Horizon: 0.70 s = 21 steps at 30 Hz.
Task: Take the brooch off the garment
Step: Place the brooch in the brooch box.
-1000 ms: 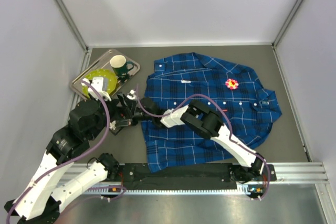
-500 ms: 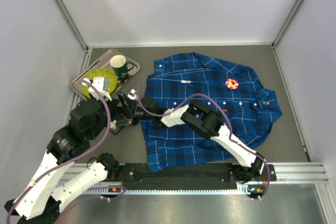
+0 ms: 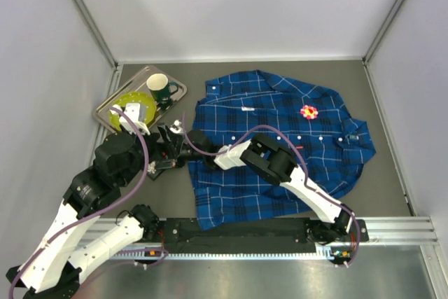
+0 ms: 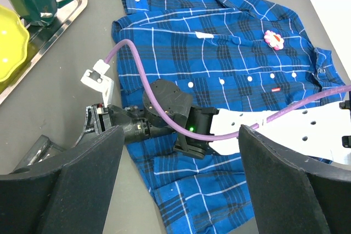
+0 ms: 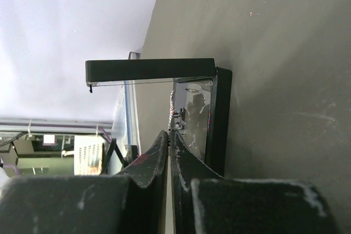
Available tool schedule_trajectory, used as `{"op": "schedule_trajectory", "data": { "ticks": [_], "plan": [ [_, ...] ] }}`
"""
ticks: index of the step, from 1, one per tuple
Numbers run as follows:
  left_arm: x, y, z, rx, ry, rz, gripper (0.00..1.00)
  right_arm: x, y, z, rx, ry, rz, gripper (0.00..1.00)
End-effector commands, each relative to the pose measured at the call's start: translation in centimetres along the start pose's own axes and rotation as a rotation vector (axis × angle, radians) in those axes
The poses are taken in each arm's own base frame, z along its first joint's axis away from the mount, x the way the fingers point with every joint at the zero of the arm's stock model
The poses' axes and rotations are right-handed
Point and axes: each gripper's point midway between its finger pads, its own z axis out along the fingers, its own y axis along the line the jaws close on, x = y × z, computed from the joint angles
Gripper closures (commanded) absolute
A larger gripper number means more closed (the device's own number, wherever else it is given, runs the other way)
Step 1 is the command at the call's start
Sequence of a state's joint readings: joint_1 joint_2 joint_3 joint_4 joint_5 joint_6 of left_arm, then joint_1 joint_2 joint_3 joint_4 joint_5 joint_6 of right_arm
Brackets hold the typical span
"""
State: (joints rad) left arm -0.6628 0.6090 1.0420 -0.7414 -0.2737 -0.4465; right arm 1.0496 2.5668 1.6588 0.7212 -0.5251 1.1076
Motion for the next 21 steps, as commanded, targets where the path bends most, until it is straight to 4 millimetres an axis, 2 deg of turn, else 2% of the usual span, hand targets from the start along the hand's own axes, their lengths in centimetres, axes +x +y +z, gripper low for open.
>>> {"op": "schedule_trajectory", "data": {
  "ticks": [1,2,13,21],
  "plan": [
    [-0.6,-0.5,0.2,0.022,-0.027,-0.013,0.10,-0.3,0.6,0.6,-0.025,-0.002,-0.034,0.97],
    [-0.7,-0.5,0.2,0.023,-0.028,-0.013,0.10,-0.2,0.5,0.6,-0.022,0.000,-0.034,0.93],
    [-0.8,-0.9,0.0,0.041,-0.030,-0.024,0.10,-0.3,0.5,0.1,0.018,0.012,-0.052,0.81],
    [-0.9,-1.0,-0.4,0.050,-0.035,-0.043,0.10,-0.5,2.1,-0.6,0.016,0.013,-0.075,0.75]
  ]
}}
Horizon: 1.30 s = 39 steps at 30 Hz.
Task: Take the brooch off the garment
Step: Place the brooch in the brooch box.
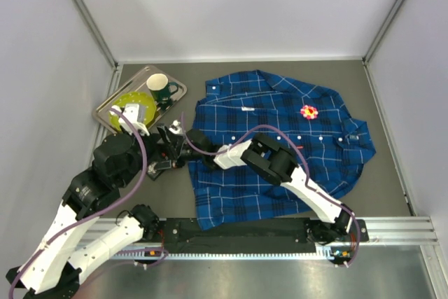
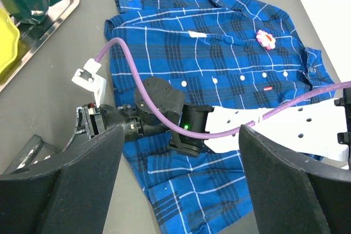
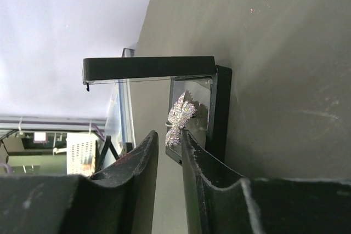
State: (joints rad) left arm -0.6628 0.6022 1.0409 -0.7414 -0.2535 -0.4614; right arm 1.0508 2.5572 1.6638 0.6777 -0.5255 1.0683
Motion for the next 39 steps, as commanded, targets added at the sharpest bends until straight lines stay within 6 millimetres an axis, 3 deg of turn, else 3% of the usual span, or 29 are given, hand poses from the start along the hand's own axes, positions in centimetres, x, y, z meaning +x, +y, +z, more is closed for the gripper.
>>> {"op": "schedule_trajectory", "data": {
  "ticks": [1,24,29,34,39],
  "plan": [
    [-1.0,-0.7,-0.2,0.031,-0.040,-0.026,0.10,-0.9,2.5,-0.7,-0.007,-0.003,-0.051,0.75],
    [-1.8,-1.5,-1.6,0.081,-0.066,-0.063,0.09,-1.8,5.6,-2.3,0.056,0.010,-0.060,0.63],
    [-2.2,-1.7,-2.0,0.097,-0.076,-0.070,0.09,-1.5,5.1,-2.7,0.128,0.023,-0.033,0.62],
    [-2.2,-2.1,-1.7,0.110,-0.070,-0.070,0.09,-1.5,5.6,-4.3,0.172,0.014,-0.054,0.61],
    [-2.2,-2.8,-0.9,0.146,-0.089,-0.095,0.09,-1.3,8.0,-8.0,0.216,0.021,-0.124,0.61]
  ]
}}
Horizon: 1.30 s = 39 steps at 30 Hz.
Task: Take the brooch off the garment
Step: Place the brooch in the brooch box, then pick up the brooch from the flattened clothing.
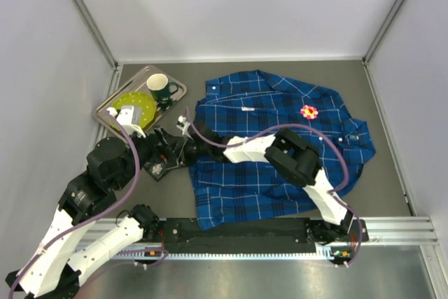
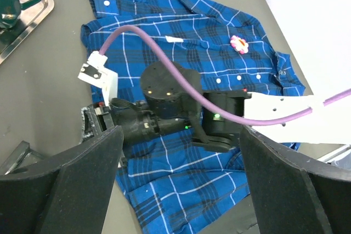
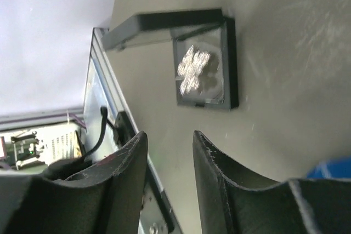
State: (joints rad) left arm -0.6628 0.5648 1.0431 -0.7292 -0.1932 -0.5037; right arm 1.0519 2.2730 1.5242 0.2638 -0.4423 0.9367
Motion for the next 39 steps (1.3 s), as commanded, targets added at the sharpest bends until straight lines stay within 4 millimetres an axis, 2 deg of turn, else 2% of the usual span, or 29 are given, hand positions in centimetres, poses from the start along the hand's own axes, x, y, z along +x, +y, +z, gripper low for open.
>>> {"op": "schedule_trajectory", "data": {
  "ticks": [1,2,4,5,6,7,8,9,10,11,12,13,14,15,16,17,18,19,21,22,24,25,29,33,34,35,36,37,39],
  "plan": [
    [-1.5,-1.6,0.6,0.072,-0.071,-0.039,0.09,-1.8,4.8,-5.1,-0.013,-0.059,-0.117,0.61],
    [-1.7,-1.8,0.7,0.078,-0.078,-0.043,0.08,-1.6,5.2,-6.8,-0.011,-0.067,-0.122,0.61],
    [-1.8,-2.1,1.2,0.089,-0.086,-0.050,0.08,-1.8,4.5,-8.8,0.019,-0.084,-0.126,0.61],
    [-1.7,-2.2,1.4,0.094,-0.079,-0.050,0.08,-0.6,2.7,-9.8,0.062,-0.068,-0.113,0.61],
    [-1.6,-2.4,1.6,0.099,-0.077,-0.053,0.08,-1.1,3.9,-11.7,0.048,-0.100,-0.135,0.61],
    [-1.4,-2.5,2.2,0.100,-0.067,-0.054,0.08,-1.0,3.3,-12.8,0.067,-0.109,-0.128,0.61],
    [-1.3,-2.7,2.5,0.106,-0.062,-0.058,0.08,-0.2,0.8,-14.1,0.114,-0.104,-0.095,0.61],
    [-1.2,-3.0,2.9,0.117,-0.057,-0.070,0.09,-0.7,1.9,-16.2,0.096,-0.143,-0.105,0.62],
    [-1.0,-3.3,3.7,0.129,-0.060,-0.079,0.09,-0.6,0.7,-17.4,0.138,-0.161,-0.086,0.62],
    [-1.0,-3.6,4.0,0.146,-0.062,-0.092,0.09,-0.1,-1.7,-19.0,0.196,-0.176,-0.050,0.64],
    [-0.7,-4.3,4.4,0.176,-0.053,-0.116,0.09,-0.1,-2.6,-20.3,0.226,-0.194,-0.036,0.64],
    [0.1,-4.5,5.3,0.186,-0.032,-0.125,0.09,-0.8,-1.8,-22.4,0.223,-0.252,-0.047,0.64],
    [-0.6,-5.3,5.8,0.227,-0.061,-0.141,0.10,0.2,-3.7,-23.6,0.271,-0.249,-0.015,0.64],
    [-0.4,-6.0,6.2,0.257,-0.053,-0.163,0.10,-0.7,-4.6,-25.1,0.293,-0.299,0.005,0.64],
    [0.6,-6.4,7.3,0.274,-0.011,-0.163,0.11,-0.6,-4.9,-27.2,0.311,-0.344,0.015,0.64],
    [0.0,-7.3,7.8,0.309,-0.033,-0.168,0.12,-0.5,-5.7,-28.4,0.338,-0.361,0.037,0.64],
    [0.4,-7.6,8.5,0.321,-0.020,-0.170,0.13,-1.4,-6.6,-30.2,0.365,-0.416,0.058,0.64],
    [1.4,-7.9,9.8,0.326,0.023,-0.172,0.14,-1.2,-7.8,-31.4,0.403,-0.442,0.080,0.64],
    [1.4,-9.0,11.1,0.376,0.025,-0.166,0.17,-1.6,-8.6,-34.2,0.446,-0.510,0.108,0.64],
    [2.6,-9.3,12.6,0.378,0.075,-0.161,0.18,-2.3,-10.0,-36.0,0.477,-0.559,0.141,0.64],
    [2.6,-10.3,14.2,0.416,0.077,-0.164,0.21,-2.7,-11.2,-38.1,0.506,-0.607,0.178,0.64],
    [3.9,-10.6,15.8,0.428,0.128,-0.158,0.23,-3.4,-12.5,-39.9,0.531,-0.657,0.223,0.65],
    [5.7,-12.5,19.4,0.490,0.187,-0.152,0.29,-5.0,-15.1,-44.1,0.594,-0.776,0.313,0.64],
    [8.0,-14.3,23.0,0.531,0.207,-0.035,0.30,-6.5,-17.6,-48.0,0.666,-0.882,0.384,0.62],
    [8.9,-14.4,24.7,0.523,0.224,-0.007,0.30,-7.2,-18.0,-48.5,0.678,-0.899,0.388,0.62],
    [9.3,-14.7,25.6,0.524,0.224,0.018,0.30,-7.7,-18.8,-49.9,0.697,-0.938,0.407,0.62],
    [9.9,-15.0,26.4,0.537,0.226,0.060,0.31,-8.1,-19.1,-50.2,0.702,-0.947,0.412,0.62],
    [10.7,-15.4,28.1,0.542,0.243,0.076,0.32,-8.5,-20.0,-50.5,0.718,-0.954,0.431,0.61],
    [11.6,-16.0,29.8,0.568,0.250,0.117,0.33,-9.7,-20.7,-51.2,0.717,-0.990,0.437,0.61]
  ]
}}
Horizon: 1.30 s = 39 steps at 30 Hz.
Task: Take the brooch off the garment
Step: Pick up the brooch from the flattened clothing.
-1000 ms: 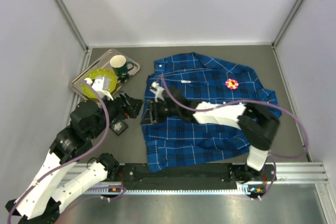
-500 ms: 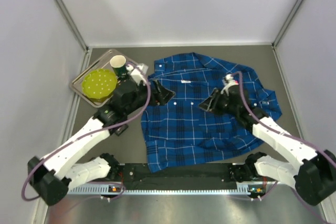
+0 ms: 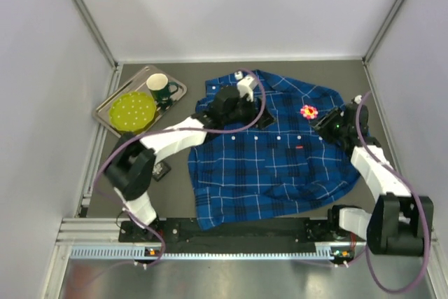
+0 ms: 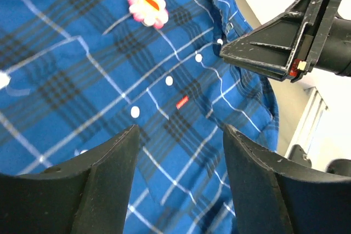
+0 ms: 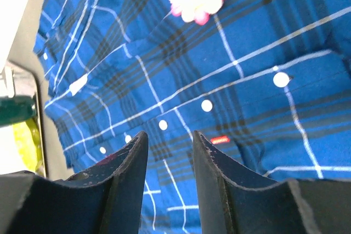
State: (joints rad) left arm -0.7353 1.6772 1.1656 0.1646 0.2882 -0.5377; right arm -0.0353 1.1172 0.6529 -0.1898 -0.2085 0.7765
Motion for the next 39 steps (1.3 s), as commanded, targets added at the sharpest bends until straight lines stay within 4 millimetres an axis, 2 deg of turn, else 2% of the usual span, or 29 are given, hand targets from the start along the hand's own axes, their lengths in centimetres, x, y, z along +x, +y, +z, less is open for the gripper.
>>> {"op": "schedule_trajectory", "data": {
  "ticks": [1,3,4,5,6,7,8,9,10,12,14,15,16,18,20,22,26,33,39],
  "plan": [
    [-2.9,-1.6,5.1,0.117,-0.061,0.185,0.34,-4.9,1.4,1.5,-0.024,-0.119,0.015,0.61],
    [-2.9,-1.4,7.1,0.132,-0.058,0.227,0.36,-6.0,0.6,3.0,-0.004,-0.132,0.057,0.60],
    [-2.7,-0.7,9.0,0.130,-0.054,0.234,0.37,-6.7,0.6,3.4,-0.006,-0.143,0.069,0.60],
    [-2.7,-0.6,9.9,0.135,-0.055,0.244,0.40,-6.4,-0.4,4.3,0.023,-0.122,0.097,0.60],
    [-2.9,-0.6,10.8,0.147,-0.067,0.252,0.41,-7.6,0.2,4.8,-0.008,-0.159,0.112,0.60],
    [-2.5,-0.3,12.5,0.170,-0.062,0.253,0.41,-8.3,-0.1,5.2,-0.003,-0.174,0.131,0.60],
    [-2.5,-0.2,13.4,0.181,-0.069,0.251,0.41,-8.7,-0.2,5.5,-0.007,-0.184,0.142,0.60],
    [-1.0,0.8,15.1,0.184,-0.056,0.231,0.41,-9.1,-0.5,6.3,-0.005,-0.194,0.151,0.60],
    [-2.4,0.0,15.9,0.207,-0.092,0.235,0.41,-9.6,-0.5,6.7,-0.002,-0.205,0.152,0.60],
    [-2.2,0.2,18.1,0.235,-0.104,0.217,0.44,-9.9,-1.0,7.5,0.016,-0.213,0.137,0.60],
    [-2.4,0.2,19.3,0.258,-0.131,0.214,0.48,-10.3,-1.2,8.0,0.017,-0.221,0.111,0.60],
    [-1.8,0.9,20.1,0.256,-0.131,0.200,0.49,-10.2,-1.7,8.5,0.028,-0.219,0.106,0.60],
    [-2.8,0.4,20.3,0.272,-0.173,0.210,0.50,-10.1,-2.0,8.8,0.027,-0.220,0.103,0.60],
    [-2.6,1.0,21.0,0.270,-0.197,0.211,0.51,-10.2,-2.5,9.4,0.008,-0.207,0.110,0.60],
    [-3.2,0.8,21.3,0.280,-0.229,0.213,0.51,-10.1,-3.8,10.6,0.009,-0.184,0.155,0.61],
    [-3.1,1.0,22.0,0.290,-0.237,0.206,0.51,-9.1,-4.5,11.6,-0.016,-0.135,0.180,0.62],
    [-2.5,1.1,22.7,0.321,-0.250,0.169,0.52,-8.5,-4.7,12.7,-0.046,-0.111,0.164,0.62],
    [-1.6,2.7,24.4,0.292,-0.252,0.113,0.50,-8.4,-4.4,13.0,-0.080,-0.104,0.157,0.61],
    [-0.3,2.9,25.3,0.318,-0.230,0.041,0.51,-8.7,-4.3,13.4,-0.077,-0.099,0.132,0.60]
  ]
}}
